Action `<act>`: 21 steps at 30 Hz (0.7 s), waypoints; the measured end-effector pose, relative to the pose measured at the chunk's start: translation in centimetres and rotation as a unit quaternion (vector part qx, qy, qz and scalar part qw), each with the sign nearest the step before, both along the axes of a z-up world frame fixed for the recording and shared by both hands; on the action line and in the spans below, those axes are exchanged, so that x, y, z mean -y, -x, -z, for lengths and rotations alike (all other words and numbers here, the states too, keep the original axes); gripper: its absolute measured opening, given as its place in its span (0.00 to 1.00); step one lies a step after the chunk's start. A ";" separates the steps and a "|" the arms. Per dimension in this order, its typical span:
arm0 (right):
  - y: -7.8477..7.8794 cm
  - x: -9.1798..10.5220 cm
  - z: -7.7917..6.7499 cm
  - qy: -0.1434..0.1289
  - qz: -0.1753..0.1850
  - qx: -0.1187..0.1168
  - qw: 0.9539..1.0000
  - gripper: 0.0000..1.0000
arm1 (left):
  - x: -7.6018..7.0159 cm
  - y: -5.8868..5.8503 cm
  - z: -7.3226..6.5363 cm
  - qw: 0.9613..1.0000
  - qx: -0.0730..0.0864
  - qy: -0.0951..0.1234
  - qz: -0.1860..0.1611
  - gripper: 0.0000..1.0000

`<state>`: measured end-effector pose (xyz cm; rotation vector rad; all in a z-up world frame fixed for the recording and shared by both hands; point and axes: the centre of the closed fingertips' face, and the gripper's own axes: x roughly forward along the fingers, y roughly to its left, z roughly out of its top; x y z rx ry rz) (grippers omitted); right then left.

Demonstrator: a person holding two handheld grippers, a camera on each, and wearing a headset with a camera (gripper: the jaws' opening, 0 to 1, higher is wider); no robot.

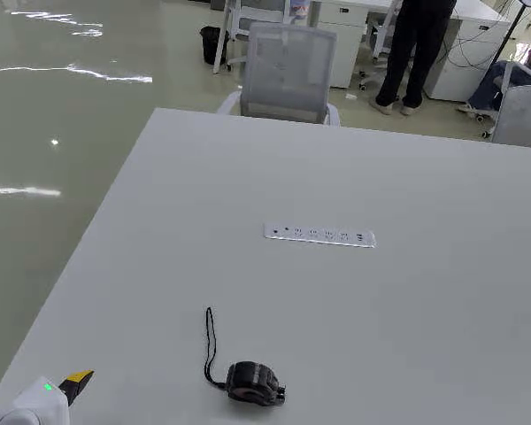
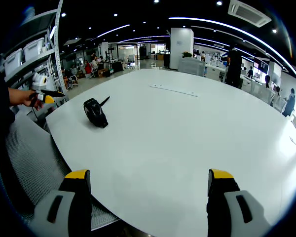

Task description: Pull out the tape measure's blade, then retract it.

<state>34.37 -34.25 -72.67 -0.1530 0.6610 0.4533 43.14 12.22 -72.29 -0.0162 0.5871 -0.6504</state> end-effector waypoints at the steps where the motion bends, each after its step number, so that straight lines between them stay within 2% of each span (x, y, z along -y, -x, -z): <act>1: 0.0 0.0 0.0 0.000 0.000 0.000 1.000 1.00 | 0.0 0.0 0.0 1.000 0.000 0.001 0.000 0.99; 21: 0.2 0.1 0.4 0.005 -0.003 -0.003 1.000 1.00 | 0.6 0.6 -0.6 1.000 -0.001 0.000 0.006 0.99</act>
